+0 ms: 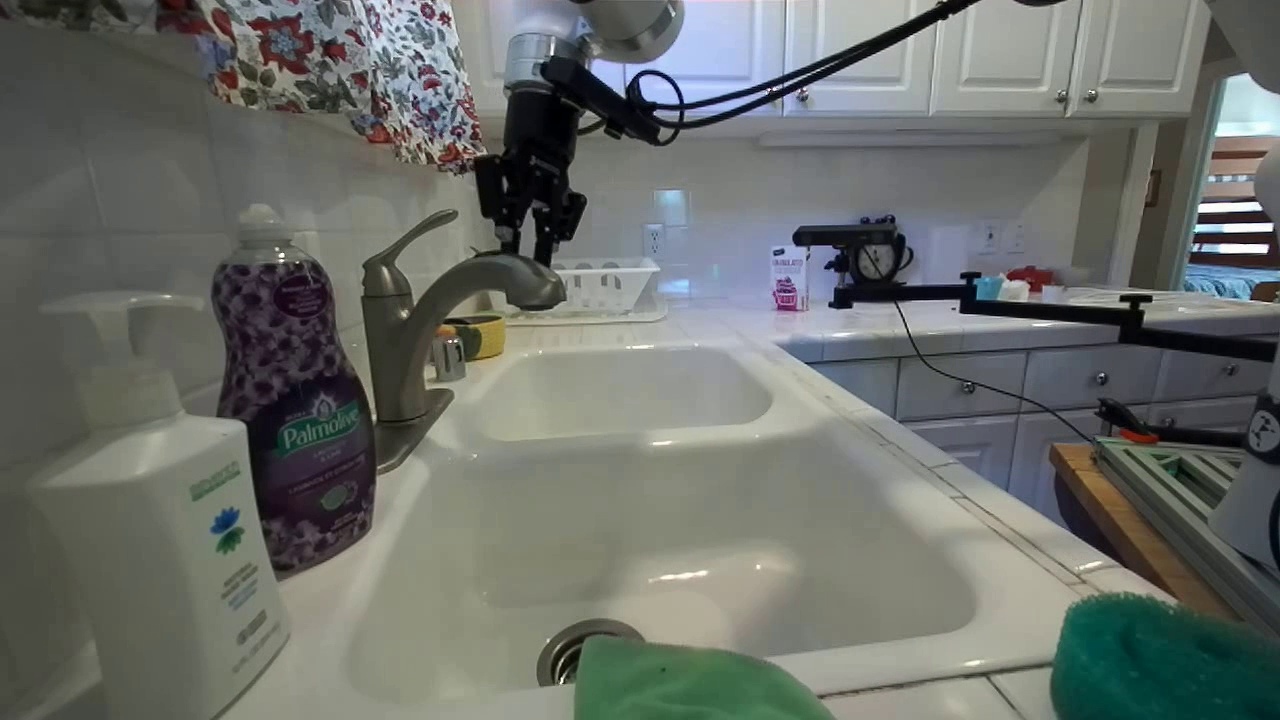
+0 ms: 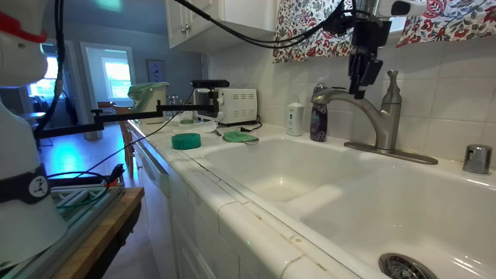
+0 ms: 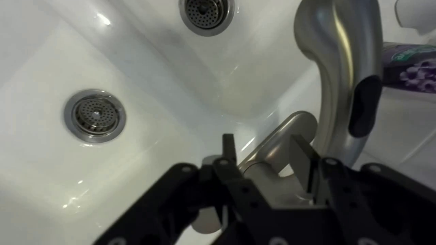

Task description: Turn the faucet and turn on the tap

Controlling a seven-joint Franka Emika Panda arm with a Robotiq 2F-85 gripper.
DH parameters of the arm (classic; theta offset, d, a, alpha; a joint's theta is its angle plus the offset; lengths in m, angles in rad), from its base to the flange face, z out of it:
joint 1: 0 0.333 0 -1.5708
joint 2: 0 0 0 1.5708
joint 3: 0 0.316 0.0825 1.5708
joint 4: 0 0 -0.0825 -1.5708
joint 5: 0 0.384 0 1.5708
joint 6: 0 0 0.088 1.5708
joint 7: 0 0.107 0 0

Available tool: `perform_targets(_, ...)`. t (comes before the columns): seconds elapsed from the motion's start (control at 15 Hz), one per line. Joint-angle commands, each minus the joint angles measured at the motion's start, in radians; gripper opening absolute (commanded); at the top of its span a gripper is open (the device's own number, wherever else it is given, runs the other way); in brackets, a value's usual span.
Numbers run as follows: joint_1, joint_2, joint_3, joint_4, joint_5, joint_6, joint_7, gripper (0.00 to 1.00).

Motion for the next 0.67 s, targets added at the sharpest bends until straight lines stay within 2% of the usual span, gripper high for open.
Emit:
perform_targets(0.0, -0.006, -0.074, -0.033, -0.078, -0.028, 0.012, 0.028, 0.78)
perform_targets(0.2, -0.029, -0.106, -0.044, -0.081, -0.005, 0.01, 0.034, 0.99)
perform_targets(0.6, -0.074, -0.13, -0.02, -0.064, 0.122, 0.056, 0.016, 1.0)
